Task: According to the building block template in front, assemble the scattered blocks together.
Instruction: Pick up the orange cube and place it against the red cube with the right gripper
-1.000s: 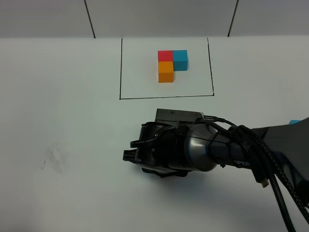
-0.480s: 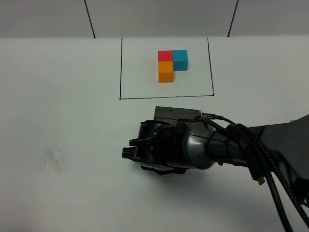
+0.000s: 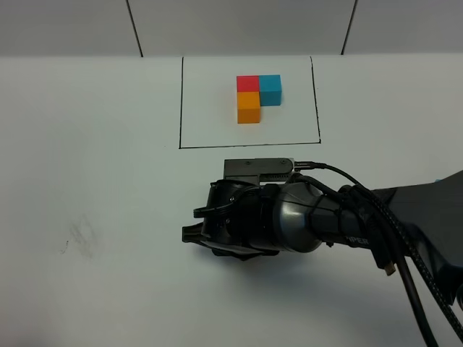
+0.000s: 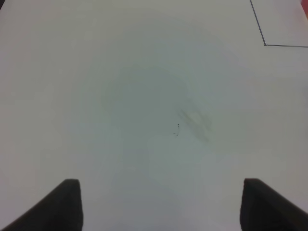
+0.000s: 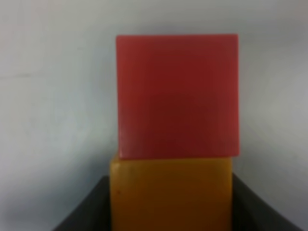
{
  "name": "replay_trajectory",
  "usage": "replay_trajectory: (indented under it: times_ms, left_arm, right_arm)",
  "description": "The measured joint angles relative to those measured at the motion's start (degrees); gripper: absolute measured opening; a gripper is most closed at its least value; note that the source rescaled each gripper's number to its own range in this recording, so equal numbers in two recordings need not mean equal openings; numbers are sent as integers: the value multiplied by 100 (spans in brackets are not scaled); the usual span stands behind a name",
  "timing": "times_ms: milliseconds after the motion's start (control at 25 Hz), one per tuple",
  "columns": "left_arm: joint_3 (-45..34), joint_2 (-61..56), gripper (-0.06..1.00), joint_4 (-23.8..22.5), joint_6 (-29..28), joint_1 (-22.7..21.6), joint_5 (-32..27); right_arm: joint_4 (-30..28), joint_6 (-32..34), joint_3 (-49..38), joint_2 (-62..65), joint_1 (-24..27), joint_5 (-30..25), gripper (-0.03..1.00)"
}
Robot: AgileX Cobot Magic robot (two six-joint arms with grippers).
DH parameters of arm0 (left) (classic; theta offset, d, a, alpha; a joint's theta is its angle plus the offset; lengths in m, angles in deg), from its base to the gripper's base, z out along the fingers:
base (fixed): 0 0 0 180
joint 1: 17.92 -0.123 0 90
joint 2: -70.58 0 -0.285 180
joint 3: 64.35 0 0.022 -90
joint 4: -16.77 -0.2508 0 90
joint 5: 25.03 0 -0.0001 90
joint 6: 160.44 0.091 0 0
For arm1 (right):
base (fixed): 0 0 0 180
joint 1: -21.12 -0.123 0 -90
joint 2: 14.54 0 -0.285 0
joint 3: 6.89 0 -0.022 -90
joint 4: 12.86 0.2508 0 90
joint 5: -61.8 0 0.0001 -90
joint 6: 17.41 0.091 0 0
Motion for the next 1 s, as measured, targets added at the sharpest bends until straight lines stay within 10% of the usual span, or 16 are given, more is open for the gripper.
replay_trajectory:
  times_ms: [680,1000]
  left_arm:
    - [0,0,52,0,0,0,0]
    - [0,0,52,0,0,0,0]
  right_arm:
    - [261,-184,39,-2,33,-84,19]
    - [367,-625,2,327,33,-374,75]
